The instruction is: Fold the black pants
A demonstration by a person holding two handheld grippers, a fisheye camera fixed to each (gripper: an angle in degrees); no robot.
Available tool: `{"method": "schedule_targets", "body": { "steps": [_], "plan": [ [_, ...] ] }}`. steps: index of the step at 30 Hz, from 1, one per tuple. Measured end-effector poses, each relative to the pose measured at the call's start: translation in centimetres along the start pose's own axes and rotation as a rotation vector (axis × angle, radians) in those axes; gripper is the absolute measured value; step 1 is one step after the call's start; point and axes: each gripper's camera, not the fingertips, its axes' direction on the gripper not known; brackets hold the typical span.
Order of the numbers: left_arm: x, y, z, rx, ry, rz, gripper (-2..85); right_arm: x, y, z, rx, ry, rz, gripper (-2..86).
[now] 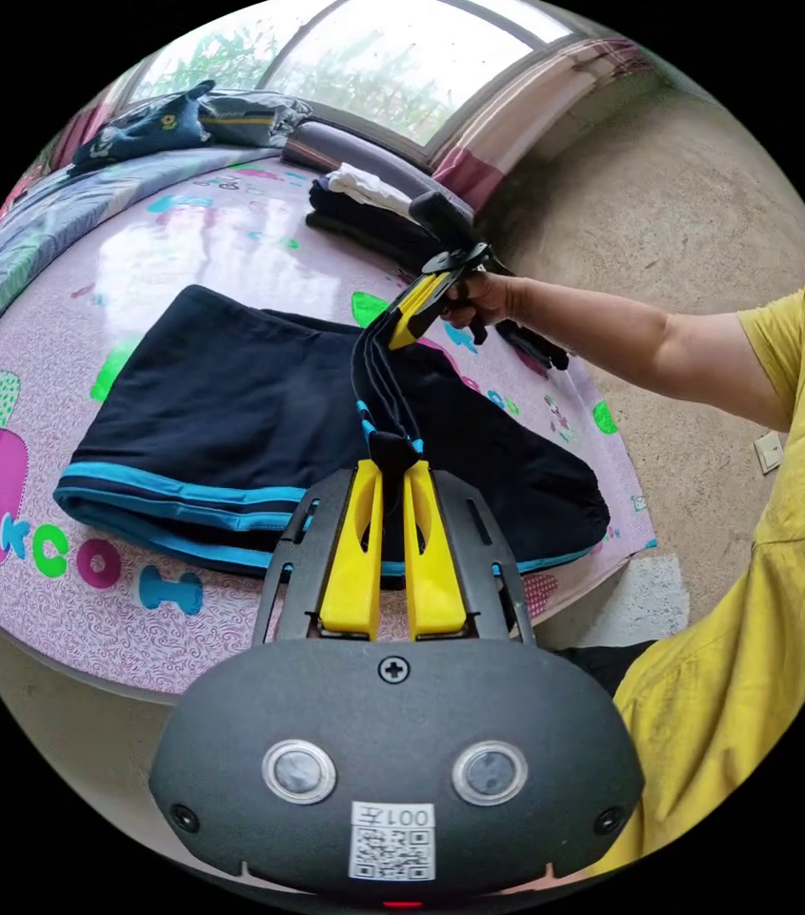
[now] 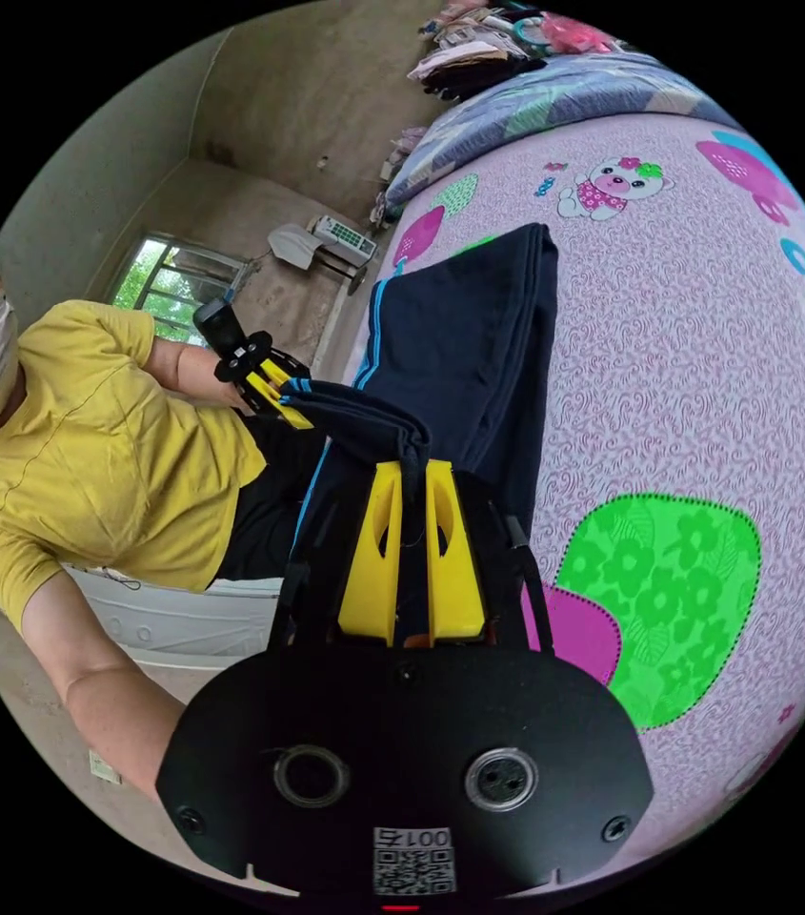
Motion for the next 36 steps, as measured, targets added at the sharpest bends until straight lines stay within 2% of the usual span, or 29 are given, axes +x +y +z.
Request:
{"method": "schedule_targets", "body": {
  "steps": [5,11,19,24,26,29,32,36],
  "plan": [
    [3.8,-0.7,2.4,-0.031,0.007,0.057,0.0,-0.7,1.5,-0.1,0.054,-0.036,0.020,1.8],
    [5.7,-0.5,7.0,-0.122,0.006,0.053,0.0,-1.1,0.3,1.5,-0.018,0.002,0.028,2.0],
    [6.1,-1.0,8.2,-0.149,-0.008,0.055,0.3,-3.0,-2.6,2.1,-0.068,0.090,-0.013,3.8],
    [7.5,-0.7,8.3,-0.204,-0.049,0.225,1.7,-5.3,-3.0,2.4,-0.096,0.096,-0.036,7.6],
    [8.4,0.0,8.2,-0.243,-0.051,0.330,2.1,-6.0,-3.0,2.3,-0.132,0.076,-0.033,7.8],
    [8.6,0.5,7.4,-0.262,-0.056,0.377,1.1,-6.8,-3.1,1.4,-0.188,0.059,-0.010,7.1],
    [7.9,-0.1,5.6,-0.205,-0.062,0.344,-0.7,-7.1,-3.6,-0.4,-0.179,0.040,0.016,4.9],
    [6.2,-2.2,4.5,-0.145,-0.061,0.239,-1.1,-7.3,-5.1,-2.0,-0.048,0.054,0.000,2.0]
  ]
}}
